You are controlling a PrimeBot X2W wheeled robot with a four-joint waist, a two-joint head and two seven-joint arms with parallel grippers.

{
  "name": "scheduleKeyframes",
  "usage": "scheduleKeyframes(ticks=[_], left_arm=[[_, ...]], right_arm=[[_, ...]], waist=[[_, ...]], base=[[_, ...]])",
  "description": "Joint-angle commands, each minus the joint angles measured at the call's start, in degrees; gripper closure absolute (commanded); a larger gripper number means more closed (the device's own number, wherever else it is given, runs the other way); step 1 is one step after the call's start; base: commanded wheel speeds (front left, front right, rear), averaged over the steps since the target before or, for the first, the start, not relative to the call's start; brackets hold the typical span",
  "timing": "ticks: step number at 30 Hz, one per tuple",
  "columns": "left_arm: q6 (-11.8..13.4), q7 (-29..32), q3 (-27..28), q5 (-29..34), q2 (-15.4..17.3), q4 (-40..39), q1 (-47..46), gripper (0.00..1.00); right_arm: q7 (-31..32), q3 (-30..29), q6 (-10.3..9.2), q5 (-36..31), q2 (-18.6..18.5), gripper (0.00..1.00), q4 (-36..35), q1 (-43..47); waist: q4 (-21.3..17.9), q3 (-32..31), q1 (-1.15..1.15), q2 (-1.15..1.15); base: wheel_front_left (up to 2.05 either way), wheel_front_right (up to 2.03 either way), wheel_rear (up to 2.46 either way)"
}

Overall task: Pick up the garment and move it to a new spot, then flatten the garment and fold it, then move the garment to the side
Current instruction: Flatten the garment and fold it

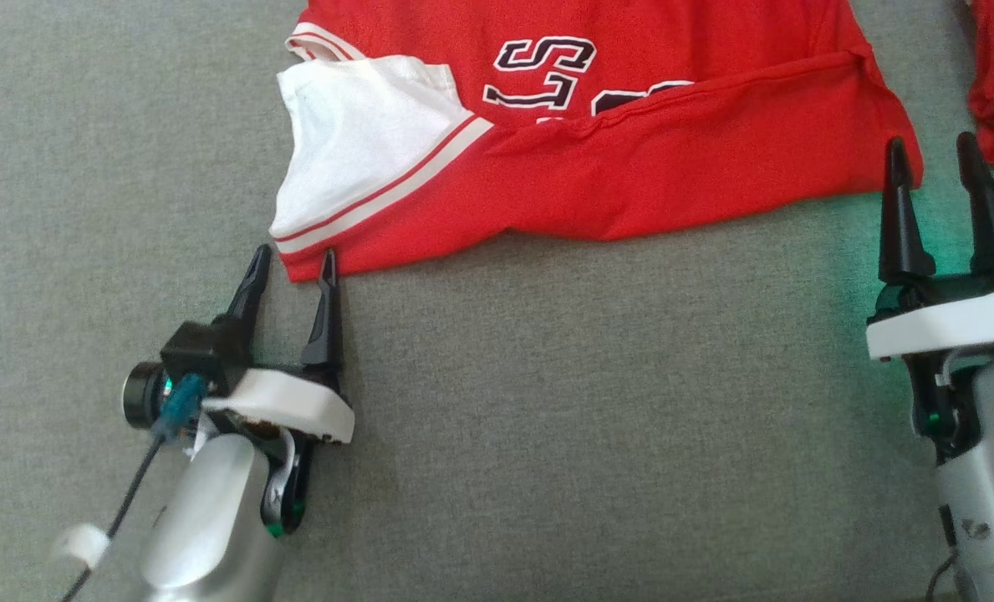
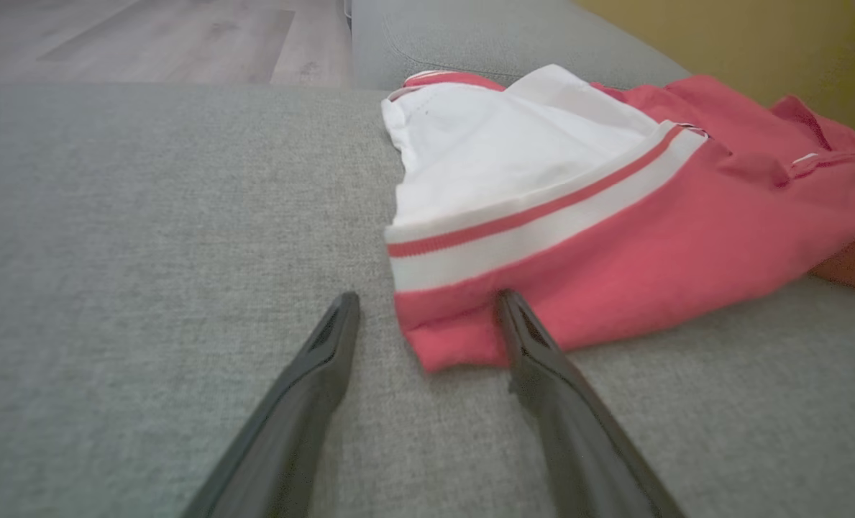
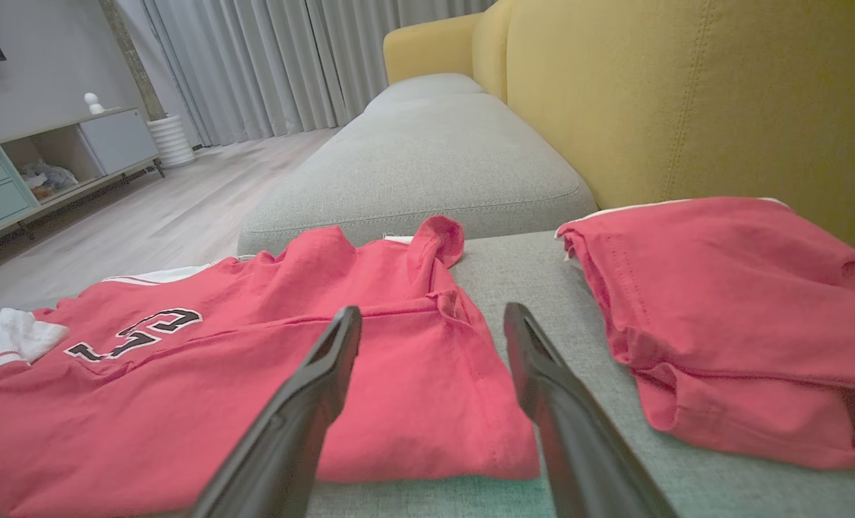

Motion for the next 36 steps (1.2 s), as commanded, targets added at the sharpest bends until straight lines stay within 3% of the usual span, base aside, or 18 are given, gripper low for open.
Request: scheduleKeyframes(ticks=[1, 3, 4, 6, 17, 18, 19, 20, 26, 36], left_arm=[[0.27, 1.71, 1.48, -0.64, 1.02, 1.98, -0.02, 0.00], [-0.73, 5.20, 0.92, -1.83, 0.80, 3.47, 0.26, 0.00], [-1.44, 6.21, 0.71, -2.47, 0.68, 3.63, 0.42, 0.25], [-2.62, 6.24, 0.80, -3.60, 0.64, 3.14, 0.68, 0.98], [-3.00, 0.82, 1.36, -3.27, 2.70, -4.27, 0.96, 1.00], [-2.97, 0.82, 1.32, -3.33, 2.70, -4.83, 1.00, 1.00], [-2.91, 0.84, 1.24, -3.33, 2.73, -5.29, 1.08, 1.00], [-2.89, 0.87, 1.15, -3.35, 2.75, -5.66, 1.20, 1.00], [-2.55, -0.01, 0.50, -3.31, 2.83, -7.91, 3.70, 1.00], [-1.99, 0.47, -0.98, -5.00, 3.06, -15.10, 15.55, 1.00]], right_arm=[[-0.59, 0.69, 0.37, 0.31, -0.12, 0.00, -1.32, 0.50], [-0.60, 0.71, 0.37, 0.38, -0.01, 0.00, -0.65, 0.60], [-0.60, 0.73, 0.37, 0.55, 0.01, 0.00, -0.13, 0.66], [-0.60, 0.82, 0.37, 1.35, 0.08, 0.00, 1.44, 0.59], [4.03, -0.17, 0.37, 4.25, -2.19, 0.00, 14.15, -5.38], [4.87, 0.21, 0.37, 4.83, -2.22, 0.04, 15.04, -5.89], [5.80, 0.69, 0.37, 5.74, -2.26, 0.58, 15.77, -6.26], [6.56, 0.96, 0.37, 6.70, -2.36, 1.00, 16.37, -6.45], [7.42, 2.34, 0.37, 10.24, -4.89, 1.00, 16.37, -3.96], [6.75, 1.30, 0.37, 11.94, -10.69, 1.00, 7.50, 10.34]], waist=[[-0.05, -0.05, 0.01, 0.00], [-0.05, -0.34, 0.01, 0.00], [0.05, -0.55, 0.01, 0.00], [0.34, -0.95, 0.01, 0.00], [3.03, -1.51, 0.01, 0.00], [3.31, -1.58, 0.01, 0.00], [3.57, -1.71, 0.01, 0.00], [3.79, -1.92, 0.01, 0.00], [4.62, -4.47, 0.01, 0.00], [5.07, -9.15, 0.01, 0.00]], base=[[0.00, 0.00, 0.00], [0.00, 0.00, 0.00], [0.00, 0.00, 0.00], [0.00, 0.00, 0.00], [0.00, 0.00, 0.00], [0.00, 0.00, 0.00], [0.00, 0.00, 0.00], [0.00, 0.00, 0.00], [0.00, 0.00, 0.00], [0.00, 0.00, 0.00]])
